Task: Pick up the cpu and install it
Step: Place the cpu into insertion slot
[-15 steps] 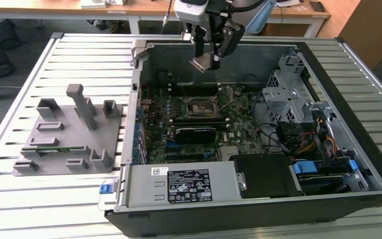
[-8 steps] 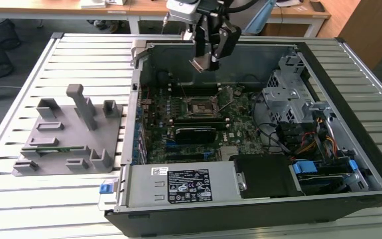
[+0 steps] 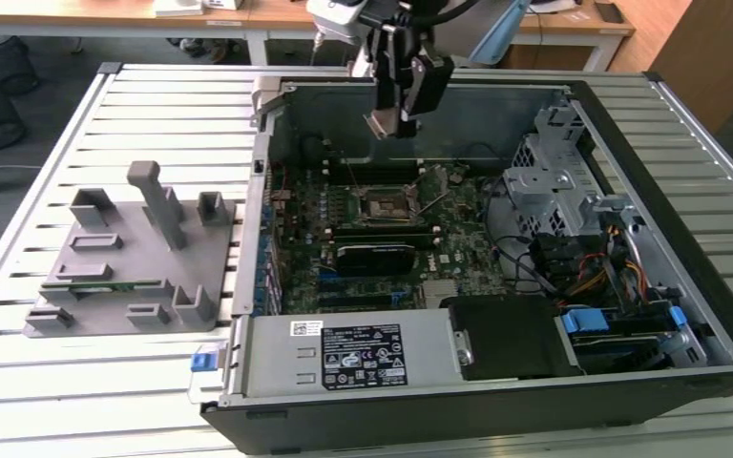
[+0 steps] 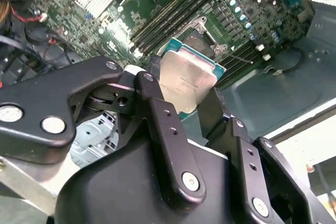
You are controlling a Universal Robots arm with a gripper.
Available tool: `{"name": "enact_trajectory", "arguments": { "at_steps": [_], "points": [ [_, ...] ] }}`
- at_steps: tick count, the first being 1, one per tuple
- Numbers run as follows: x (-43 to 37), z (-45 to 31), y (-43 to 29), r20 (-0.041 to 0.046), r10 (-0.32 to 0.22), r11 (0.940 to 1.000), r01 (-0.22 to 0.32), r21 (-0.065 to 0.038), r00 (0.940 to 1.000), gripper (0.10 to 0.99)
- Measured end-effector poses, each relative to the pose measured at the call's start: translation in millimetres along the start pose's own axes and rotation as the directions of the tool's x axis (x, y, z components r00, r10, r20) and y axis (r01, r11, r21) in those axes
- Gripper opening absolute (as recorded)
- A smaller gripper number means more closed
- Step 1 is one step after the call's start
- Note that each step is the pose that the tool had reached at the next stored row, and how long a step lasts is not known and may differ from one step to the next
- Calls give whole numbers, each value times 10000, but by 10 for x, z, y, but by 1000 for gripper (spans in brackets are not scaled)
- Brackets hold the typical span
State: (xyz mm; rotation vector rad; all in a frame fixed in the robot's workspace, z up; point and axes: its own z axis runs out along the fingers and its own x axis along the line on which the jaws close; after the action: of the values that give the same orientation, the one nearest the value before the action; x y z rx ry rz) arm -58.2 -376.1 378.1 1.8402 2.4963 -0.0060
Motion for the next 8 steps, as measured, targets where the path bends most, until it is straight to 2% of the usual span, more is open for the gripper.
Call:
{"name": "enact_trajectory", "arguments": {
  "at_steps": [4,8],
  "points": [
    [0,21,-1,19,735,9973,-735,25,9973,529],
    [1,47,-1,49,1416,9899,-1416,50,9899,529]
  ]
}}
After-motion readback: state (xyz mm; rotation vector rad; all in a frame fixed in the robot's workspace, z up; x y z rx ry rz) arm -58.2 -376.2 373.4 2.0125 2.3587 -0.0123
